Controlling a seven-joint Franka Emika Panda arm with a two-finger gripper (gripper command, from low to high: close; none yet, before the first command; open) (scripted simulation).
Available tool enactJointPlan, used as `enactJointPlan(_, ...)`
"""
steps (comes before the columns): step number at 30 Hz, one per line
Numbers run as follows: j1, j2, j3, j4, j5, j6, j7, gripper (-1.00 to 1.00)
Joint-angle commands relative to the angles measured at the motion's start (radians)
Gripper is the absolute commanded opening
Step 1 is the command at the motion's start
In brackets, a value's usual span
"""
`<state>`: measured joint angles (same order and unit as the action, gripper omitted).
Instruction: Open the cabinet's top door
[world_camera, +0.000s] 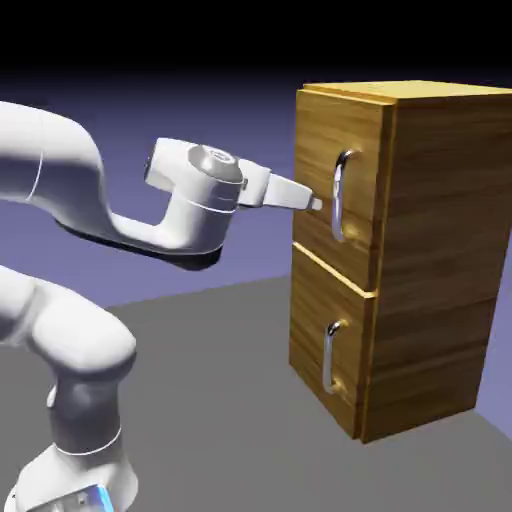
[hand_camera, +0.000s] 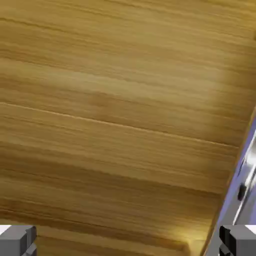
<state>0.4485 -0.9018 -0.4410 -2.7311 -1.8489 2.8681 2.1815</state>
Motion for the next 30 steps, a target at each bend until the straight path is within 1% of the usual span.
enactJointPlan(1, 0.009, -0.009, -0.013, 0.002, -0.044, -0.002, 0.033, 0.00)
enactJointPlan(19, 0.162, -0.173, -0.250, 0.030, -0.826, -0.036, 0.633, 0.00)
enactJointPlan(20, 0.175, -0.189, -0.281, 0.019, -0.830, -0.034, 0.668, 0.00)
enactJointPlan(21, 0.175, -0.189, -0.281, 0.019, -0.830, -0.034, 0.668, 0.00)
enactJointPlan(26, 0.344, -0.070, -0.378, 0.133, -0.893, -0.106, 0.716, 0.00)
enactJointPlan(27, 0.344, -0.070, -0.378, 0.133, -0.893, -0.106, 0.716, -1.00)
enactJointPlan(28, 0.344, -0.070, -0.378, 0.133, -0.893, -0.106, 0.716, -1.00)
enactJointPlan(30, 0.272, -0.068, -0.307, 0.088, -0.836, -0.139, 0.716, -1.00)
